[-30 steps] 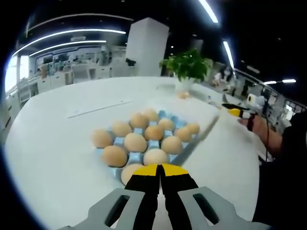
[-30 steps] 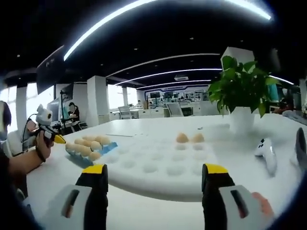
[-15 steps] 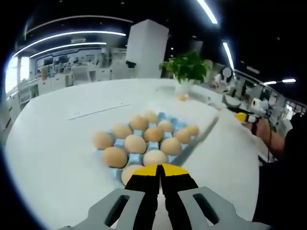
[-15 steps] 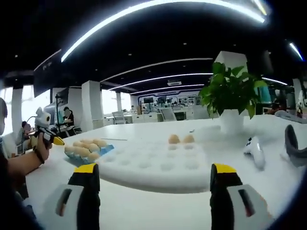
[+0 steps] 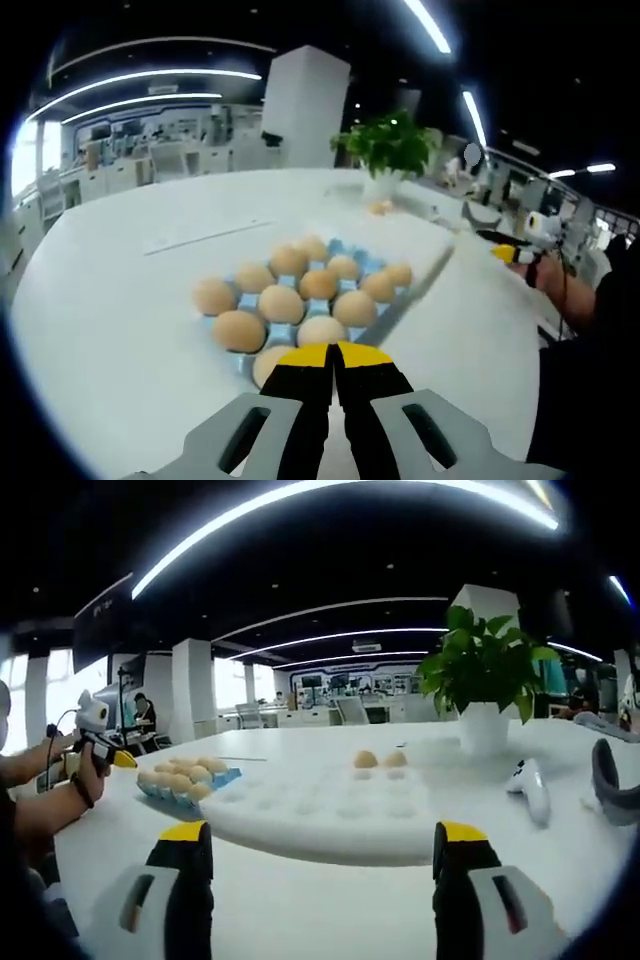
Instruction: Pick up the eggs on the table and place them into the egg tray on the table
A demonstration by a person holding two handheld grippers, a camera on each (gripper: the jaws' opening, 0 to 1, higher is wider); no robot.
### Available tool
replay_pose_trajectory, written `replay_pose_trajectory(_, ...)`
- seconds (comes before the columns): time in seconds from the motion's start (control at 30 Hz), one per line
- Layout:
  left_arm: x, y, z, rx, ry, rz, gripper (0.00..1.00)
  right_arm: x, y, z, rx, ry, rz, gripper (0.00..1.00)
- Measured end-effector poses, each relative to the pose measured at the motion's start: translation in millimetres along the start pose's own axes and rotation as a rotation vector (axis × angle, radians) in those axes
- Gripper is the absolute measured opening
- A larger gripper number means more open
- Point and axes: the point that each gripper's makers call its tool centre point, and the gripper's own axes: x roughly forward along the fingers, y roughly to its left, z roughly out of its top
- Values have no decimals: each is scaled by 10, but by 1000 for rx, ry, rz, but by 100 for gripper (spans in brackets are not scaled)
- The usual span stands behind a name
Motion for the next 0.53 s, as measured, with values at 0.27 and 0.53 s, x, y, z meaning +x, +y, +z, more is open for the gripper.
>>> replay_pose_trajectory(0.27, 35, -57, 19, 21, -5, -12, 1, -91, -127, -21, 19, -25, -26, 94)
replay_pose_trajectory(0.53, 145, -127, -14, 49, 42, -38, 1, -112, -73, -33, 37, -42, -29, 93)
